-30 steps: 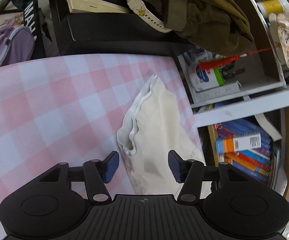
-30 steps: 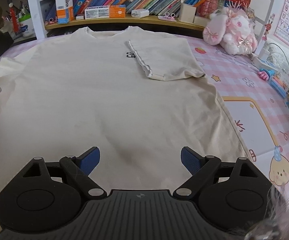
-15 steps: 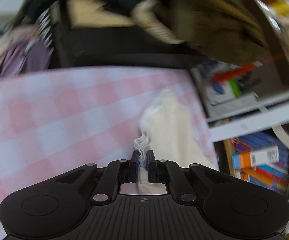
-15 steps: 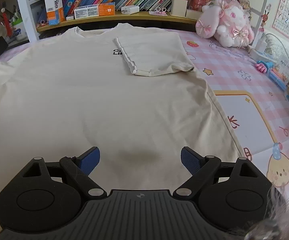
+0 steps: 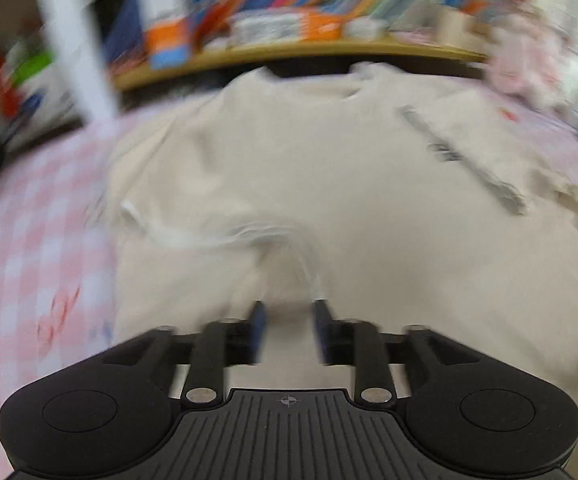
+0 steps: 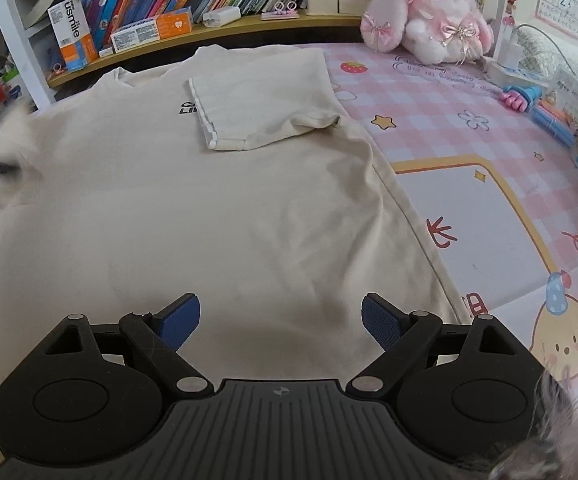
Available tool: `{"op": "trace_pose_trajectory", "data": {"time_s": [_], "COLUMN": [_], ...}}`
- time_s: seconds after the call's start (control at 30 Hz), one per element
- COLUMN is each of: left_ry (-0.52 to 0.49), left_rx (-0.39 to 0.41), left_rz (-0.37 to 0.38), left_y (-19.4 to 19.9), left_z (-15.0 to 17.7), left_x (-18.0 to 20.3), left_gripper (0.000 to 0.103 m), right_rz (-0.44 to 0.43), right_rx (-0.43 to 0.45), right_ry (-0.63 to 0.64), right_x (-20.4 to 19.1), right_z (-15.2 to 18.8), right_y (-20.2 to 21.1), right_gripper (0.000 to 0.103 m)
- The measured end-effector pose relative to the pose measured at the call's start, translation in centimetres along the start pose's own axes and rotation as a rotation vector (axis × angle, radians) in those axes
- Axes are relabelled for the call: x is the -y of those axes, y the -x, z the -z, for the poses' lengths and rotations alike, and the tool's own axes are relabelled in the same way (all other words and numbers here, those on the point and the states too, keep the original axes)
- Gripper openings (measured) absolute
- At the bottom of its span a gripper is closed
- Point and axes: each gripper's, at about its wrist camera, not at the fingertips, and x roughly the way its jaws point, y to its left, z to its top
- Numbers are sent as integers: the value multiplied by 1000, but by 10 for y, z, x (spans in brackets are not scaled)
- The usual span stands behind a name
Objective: Fold clothes
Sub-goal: 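Grasp the other sleeve with the left gripper and fold it toward the collar, then lay the held sleeve onto the shirt body and open the left gripper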
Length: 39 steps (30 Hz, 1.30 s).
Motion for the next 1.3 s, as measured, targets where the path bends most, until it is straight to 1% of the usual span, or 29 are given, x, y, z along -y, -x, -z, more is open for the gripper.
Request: {"op": "trace_pose_trajectory", "data": {"time_s": [0.03, 0.1, 0.17, 0.2, 0.23, 0.3, 0.37, 0.4, 0.47, 0.5, 0.57, 0.6, 0.63, 0.67, 0.7, 0.77, 0.8, 0.83, 0.87, 0.9, 0.93, 1.0, 1.03, 1.13, 1.2, 1.3], "left_ry": [63, 173, 239, 280, 324, 452, 532, 538, 488, 461, 400, 386, 398, 411, 427, 430, 430, 424, 417, 409, 407, 403, 412, 404, 373, 362], "left_rx": [1, 59, 127, 161, 179, 214, 237, 242, 229, 222, 165, 137, 139, 143, 175, 234, 263, 275, 285, 309, 338, 396, 393, 315, 252, 207], "left_rz": [-4, 30, 57, 48, 37, 34, 22, -6, -50, -72, -106, -116, -99, -80, -31, 137, 222, 290, 356, 374, 362, 334, 309, 132, 24, -33], "left_y": [1, 12, 20, 22, 20, 15, 7, 1, -12, -18, -32, -38, -39, -39, -37, -35, -33, -31, -29, -23, -16, -1, 0, -3, -10, -19], "left_z": [6, 13, 14, 14, 12, 6, -3, -8, -19, -25, -33, -36, -38, -41, -46, -65, -74, -82, -91, -94, -91, -84, -75, -47, -28, -12], "left_x": [-6, -19, -30, -37, -44, -62, -74, -76, -74, -73, -69, -67, -65, -64, -62, -51, -46, -43, -40, -40, -44, -52, -61, -85, -97, -112], "left_gripper": [58, 66, 68, 69, 69, 68, 65, 64, 56, 47, 27, 6, 3, 3, 4, 5, 13, 24, 30, 43, 53, 56, 56, 55, 52, 52], "right_rz": [-3, -5, -1, 3, 2, 2, 3, 3, 2, 3, 4, 5, 5, 6, 6, 8, 10, 13, 16, 15, 14, 11, 9, 5, 6, 17], "right_rx": [-5, -17, -29, -34, -30, -31, -32, -33, -34, -35, -35, -34, -32, -30, -29, -24, -23, -25, -28, -28, -29, -28, -28, -24, -24, -28], "right_ry": [1, -2, -17, -27, -30, -27, -16, -11, -7, -7, -8, -8, -8, -8, -8, -8, -9, -10, -11, -14, -17, -21, -21, -26, -29, -11], "right_x": [2, 5, 10, 13, 14, 15, 14, 13, 15, 15, 16, 16, 16, 16, 16, 16, 16, 16, 15, 15, 16, 16, 17, 19, 20, 16], "right_z": [1, 3, 5, 6, 6, 6, 7, 7, 8, 8, 9, 9, 10, 10, 10, 11, 11, 10, 9, 8, 7, 7, 7, 7, 7, 7], "right_y": [0, -1, -3, -4, -4, -3, -3, -3, -2, -2, -1, -1, 0, 0, 0, 1, 0, -1, -1, -2, -2, -2, -2, -1, -1, -2], "right_gripper": [88, 88, 88, 88, 88, 88, 88, 88, 88, 88, 88, 88, 88, 88, 88, 88, 88, 88, 88, 88, 88, 88, 88, 88, 88, 88]}}
